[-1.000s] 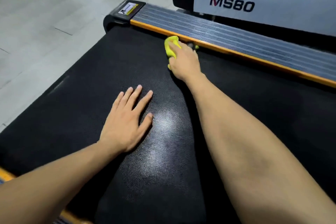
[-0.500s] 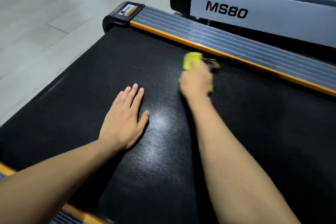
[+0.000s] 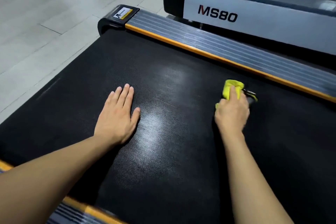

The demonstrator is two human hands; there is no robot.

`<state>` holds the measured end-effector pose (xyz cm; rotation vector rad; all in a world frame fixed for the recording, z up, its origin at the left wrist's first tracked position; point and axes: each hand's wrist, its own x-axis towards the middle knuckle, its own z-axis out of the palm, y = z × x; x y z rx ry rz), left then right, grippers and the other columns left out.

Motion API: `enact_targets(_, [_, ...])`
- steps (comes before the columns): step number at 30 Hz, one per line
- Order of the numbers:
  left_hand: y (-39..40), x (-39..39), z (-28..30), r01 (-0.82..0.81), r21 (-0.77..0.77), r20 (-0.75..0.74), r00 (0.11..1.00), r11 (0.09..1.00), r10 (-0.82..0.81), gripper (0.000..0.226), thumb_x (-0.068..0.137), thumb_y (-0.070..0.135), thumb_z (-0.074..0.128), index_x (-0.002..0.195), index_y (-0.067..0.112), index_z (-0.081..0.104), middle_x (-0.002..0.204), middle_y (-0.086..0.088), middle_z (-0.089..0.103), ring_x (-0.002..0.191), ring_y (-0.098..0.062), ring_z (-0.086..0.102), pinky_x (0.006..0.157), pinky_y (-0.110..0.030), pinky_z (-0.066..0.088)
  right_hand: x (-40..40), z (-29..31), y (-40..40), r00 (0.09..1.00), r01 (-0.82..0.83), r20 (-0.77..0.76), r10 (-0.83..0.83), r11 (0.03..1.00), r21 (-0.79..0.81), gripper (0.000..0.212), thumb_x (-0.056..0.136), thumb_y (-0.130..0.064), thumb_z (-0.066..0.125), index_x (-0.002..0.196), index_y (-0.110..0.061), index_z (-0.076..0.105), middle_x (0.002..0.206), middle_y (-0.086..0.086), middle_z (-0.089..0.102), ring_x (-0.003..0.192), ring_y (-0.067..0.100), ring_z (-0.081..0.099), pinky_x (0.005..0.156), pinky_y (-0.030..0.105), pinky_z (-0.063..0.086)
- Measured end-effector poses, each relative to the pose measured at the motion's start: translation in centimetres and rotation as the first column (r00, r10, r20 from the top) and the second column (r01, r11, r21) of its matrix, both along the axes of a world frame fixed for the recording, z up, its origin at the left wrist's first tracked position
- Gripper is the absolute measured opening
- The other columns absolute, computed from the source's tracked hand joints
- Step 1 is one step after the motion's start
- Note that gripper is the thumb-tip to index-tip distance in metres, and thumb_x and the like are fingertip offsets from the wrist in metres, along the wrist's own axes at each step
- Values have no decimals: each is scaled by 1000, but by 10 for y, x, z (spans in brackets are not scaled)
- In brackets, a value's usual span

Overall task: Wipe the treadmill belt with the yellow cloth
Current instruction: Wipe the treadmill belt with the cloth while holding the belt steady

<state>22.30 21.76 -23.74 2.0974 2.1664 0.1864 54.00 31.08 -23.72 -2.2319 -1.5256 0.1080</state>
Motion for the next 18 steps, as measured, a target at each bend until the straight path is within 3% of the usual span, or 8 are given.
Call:
enact_targets(3, [1, 2, 1, 6, -42, -29, 1000, 999, -7, 79, 96, 53, 3, 161, 9, 3, 171, -7, 0, 158, -23, -2, 128, -40, -1, -39, -4, 11, 998, 34, -60, -37, 998, -46, 50, 87, -25, 51, 137, -20, 53, 144, 15, 48, 128, 37, 46, 103, 46, 37])
enact_targets(6, [1, 1, 2, 11, -46, -53, 999, 999, -13, 80, 95, 53, -1, 161, 9, 2, 171, -8, -1, 158, -24, -2, 128, -41, -1, -139, 3, 20, 960, -251, -143, 242, 967, -48, 46, 76, -25, 47, 121, -24, 58, 123, 8, 58, 105, 35, 58, 81, 38, 43])
enact_targets(8, [-1, 2, 4, 18, -51, -40, 999, 999, -20, 80, 94, 53, 1, 161, 8, 5, 170, -8, 2, 158, -24, 1, 128, -40, 0, -200, 7, 16, 845, -531, -85, 527, 847, -31, 50, 83, -26, 52, 133, -27, 54, 138, 7, 52, 123, 31, 50, 98, 43, 40])
enact_targets(10, [-2, 1, 3, 19, -29, -30, 999, 999, -20, 79, 96, 52, 5, 161, 8, 8, 170, -8, 5, 158, -24, 4, 128, -41, 2, -225, 18, 15, 753, -657, -116, 648, 750, -74, 55, 89, -23, 54, 144, -27, 45, 155, 6, 38, 140, 27, 34, 115, 48, 26])
enact_targets(13, [1, -3, 2, 21, -22, -27, 999, 1000, -21, 78, 97, 52, 11, 161, 8, 12, 170, -9, 9, 157, -25, 8, 128, -41, 4, -200, 15, 8, 762, -646, -48, 645, 755, -108, 59, 87, -21, 55, 144, -29, 44, 154, 4, 39, 137, 27, 38, 110, 47, 32])
enact_targets(15, [0, -3, 2, 21, -41, -30, 999, 999, -23, 79, 97, 54, 10, 161, 8, 10, 170, -9, 7, 158, -25, 6, 128, -40, 3, -158, 9, -9, 847, -532, -53, 530, 841, -102, 62, 80, -24, 57, 140, -34, 47, 144, 2, 47, 122, 31, 50, 97, 43, 41])
enact_targets(18, [2, -3, 4, 22, -84, -30, 999, 996, -25, 80, 96, 55, 5, 162, 9, 4, 171, -7, 0, 158, -24, 1, 128, -40, 0, -54, 0, -46, 954, -299, 15, 300, 952, -59, 61, 78, -26, 57, 139, -29, 50, 134, 5, 54, 107, 33, 55, 83, 42, 46])
